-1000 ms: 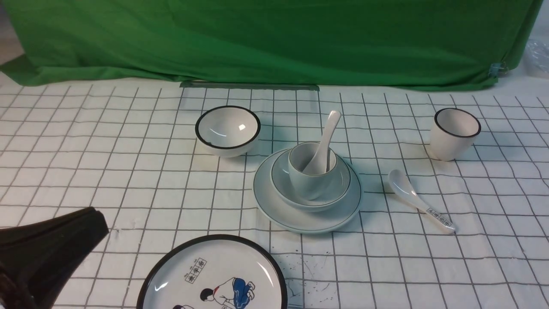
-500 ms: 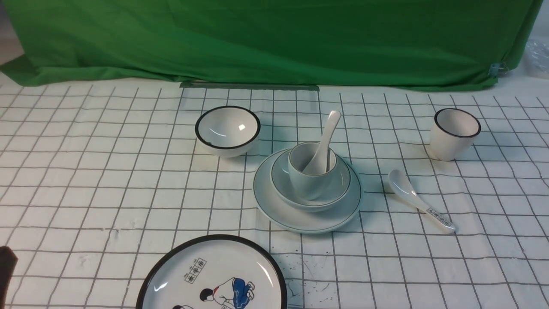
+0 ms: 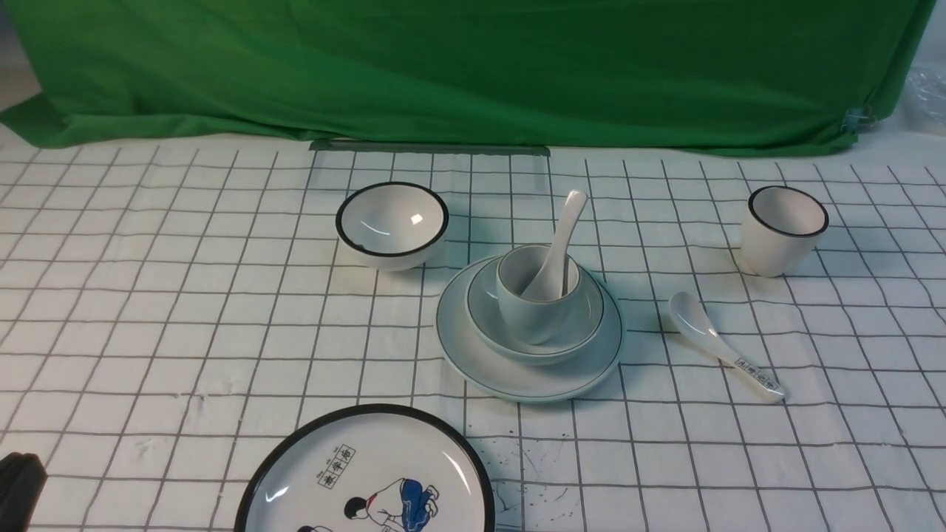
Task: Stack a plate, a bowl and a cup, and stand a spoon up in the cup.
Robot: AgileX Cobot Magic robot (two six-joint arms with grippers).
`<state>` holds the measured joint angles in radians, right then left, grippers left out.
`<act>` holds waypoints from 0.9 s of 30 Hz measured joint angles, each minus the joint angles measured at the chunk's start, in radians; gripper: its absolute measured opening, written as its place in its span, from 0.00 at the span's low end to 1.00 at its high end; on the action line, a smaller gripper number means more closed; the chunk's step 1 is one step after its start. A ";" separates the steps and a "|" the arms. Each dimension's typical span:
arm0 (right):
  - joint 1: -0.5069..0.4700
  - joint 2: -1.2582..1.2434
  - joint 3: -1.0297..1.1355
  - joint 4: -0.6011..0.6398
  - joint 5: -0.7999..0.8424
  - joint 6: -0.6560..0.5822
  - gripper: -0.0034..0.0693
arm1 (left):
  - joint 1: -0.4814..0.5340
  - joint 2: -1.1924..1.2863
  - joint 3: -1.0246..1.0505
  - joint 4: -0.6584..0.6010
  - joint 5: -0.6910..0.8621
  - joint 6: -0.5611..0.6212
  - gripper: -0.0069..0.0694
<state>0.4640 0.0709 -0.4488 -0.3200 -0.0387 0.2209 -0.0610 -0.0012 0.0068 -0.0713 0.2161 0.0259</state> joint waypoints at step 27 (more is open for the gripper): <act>-0.392 -0.018 0.331 0.008 0.130 0.046 0.37 | 0.000 0.000 0.000 0.000 0.003 0.001 0.09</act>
<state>0.0725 0.0527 -0.1178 -0.3120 0.0909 0.2665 -0.0607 -0.0012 0.0068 -0.0713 0.2191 0.0267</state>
